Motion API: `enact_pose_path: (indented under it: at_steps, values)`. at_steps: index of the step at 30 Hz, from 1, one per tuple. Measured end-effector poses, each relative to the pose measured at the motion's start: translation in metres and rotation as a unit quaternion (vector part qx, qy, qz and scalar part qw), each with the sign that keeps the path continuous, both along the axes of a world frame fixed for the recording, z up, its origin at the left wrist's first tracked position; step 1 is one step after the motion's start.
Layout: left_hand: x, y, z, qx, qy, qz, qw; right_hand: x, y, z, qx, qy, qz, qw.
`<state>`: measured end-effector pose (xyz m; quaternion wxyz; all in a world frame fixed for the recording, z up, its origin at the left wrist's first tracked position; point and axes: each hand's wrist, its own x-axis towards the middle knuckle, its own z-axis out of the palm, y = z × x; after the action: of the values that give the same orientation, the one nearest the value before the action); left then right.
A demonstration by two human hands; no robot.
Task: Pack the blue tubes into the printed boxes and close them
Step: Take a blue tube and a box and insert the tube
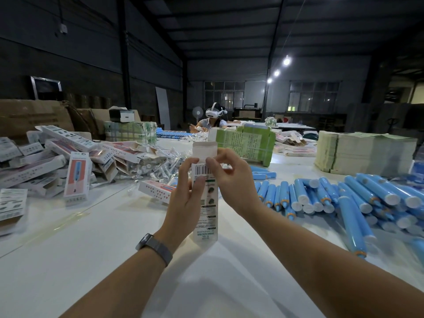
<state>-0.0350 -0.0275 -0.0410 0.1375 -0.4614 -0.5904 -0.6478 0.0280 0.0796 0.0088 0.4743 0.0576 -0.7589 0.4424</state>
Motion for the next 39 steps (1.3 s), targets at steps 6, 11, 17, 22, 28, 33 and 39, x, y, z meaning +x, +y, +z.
enact_pose_path:
  at_steps: [6, 11, 17, 22, 28, 33, 39]
  values:
    - [0.0, 0.0, -0.001, -0.01, 0.002, 0.005, 1.0, 0.003, -0.002, -0.001, -0.034, 0.013, 0.023, 0.999]
    - [0.002, 0.001, -0.003, -0.009, 0.01, 0.021, 1.0, 0.003, -0.006, -0.005, -0.069, 0.037, 0.028, 0.997]
    - [0.001, 0.001, -0.002, 0.025, -0.03, -0.011, 0.999, 0.007, -0.003, -0.005, -0.016, 0.032, 0.013, 0.999]
    - [-0.001, 0.0, 0.0, 0.007, -0.02, 0.003, 1.0, 0.012, 0.002, -0.008, 0.023, 0.007, 0.008, 1.0]
    - [-0.003, 0.001, 0.001, 0.012, -0.007, 0.007, 1.0, 0.013, 0.0, -0.01, 0.031, 0.009, -0.006, 0.999]
    - [-0.003, 0.001, 0.002, 0.031, -0.016, -0.002, 0.999, 0.012, -0.001, -0.012, 0.021, 0.012, 0.001, 1.0]
    - [-0.002, 0.001, 0.003, 0.035, -0.022, -0.005, 0.999, 0.011, 0.002, 0.007, 0.003, -0.003, 0.024, 1.0]
